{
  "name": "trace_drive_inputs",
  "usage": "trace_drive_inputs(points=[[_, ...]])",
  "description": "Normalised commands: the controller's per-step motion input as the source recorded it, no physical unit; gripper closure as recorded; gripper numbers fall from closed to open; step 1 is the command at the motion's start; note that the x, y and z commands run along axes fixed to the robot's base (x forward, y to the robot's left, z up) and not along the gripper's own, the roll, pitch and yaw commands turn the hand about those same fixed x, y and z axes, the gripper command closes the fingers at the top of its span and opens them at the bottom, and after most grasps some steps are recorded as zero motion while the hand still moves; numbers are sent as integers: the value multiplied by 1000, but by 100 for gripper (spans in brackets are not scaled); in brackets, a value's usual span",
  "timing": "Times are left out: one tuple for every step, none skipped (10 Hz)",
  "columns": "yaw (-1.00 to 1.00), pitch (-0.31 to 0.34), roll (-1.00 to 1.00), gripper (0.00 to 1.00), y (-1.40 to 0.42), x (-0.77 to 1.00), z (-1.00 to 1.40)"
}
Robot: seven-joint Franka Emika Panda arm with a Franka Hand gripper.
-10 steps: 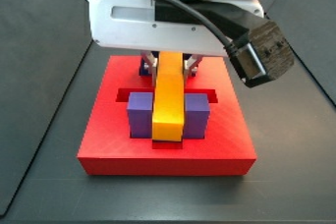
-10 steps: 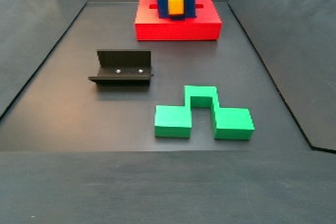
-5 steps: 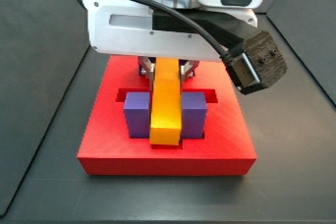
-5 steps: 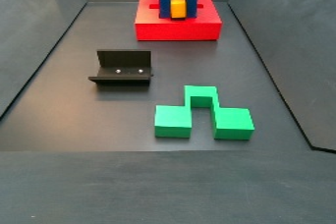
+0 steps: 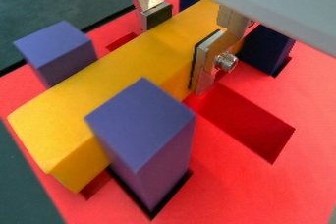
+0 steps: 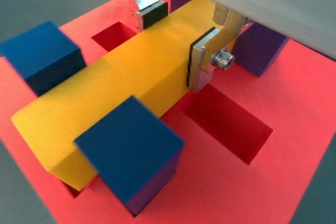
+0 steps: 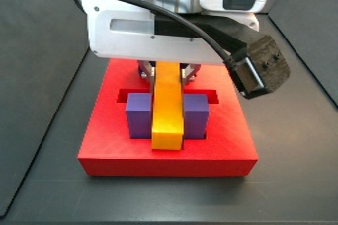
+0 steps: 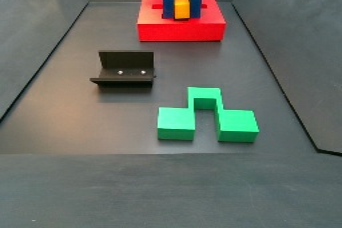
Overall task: Pick up the yellow object. Move up. Move to above the board. Insert the yellow object.
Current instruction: Insert the yellow object.
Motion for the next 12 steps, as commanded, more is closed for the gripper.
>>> trace_drive_inputs(points=[[0, 0, 66, 100, -197, 77, -180], [6, 0, 136, 100, -94, 71, -351], [0, 0, 164, 100, 0, 77, -374], [0, 26, 130, 100, 103, 0, -203], [-46, 51, 0, 100, 291, 0, 0], [-74, 81, -120, 100, 343, 0, 274], [-77, 83, -179, 100, 334, 0, 437], [0, 1, -27, 100, 97, 0, 20], [0, 0, 93, 100, 0, -17, -171], [0, -66, 136, 100, -160, -137, -366], [0, -30, 120, 100, -143, -77, -291], [0, -17, 109, 100, -120, -66, -220]])
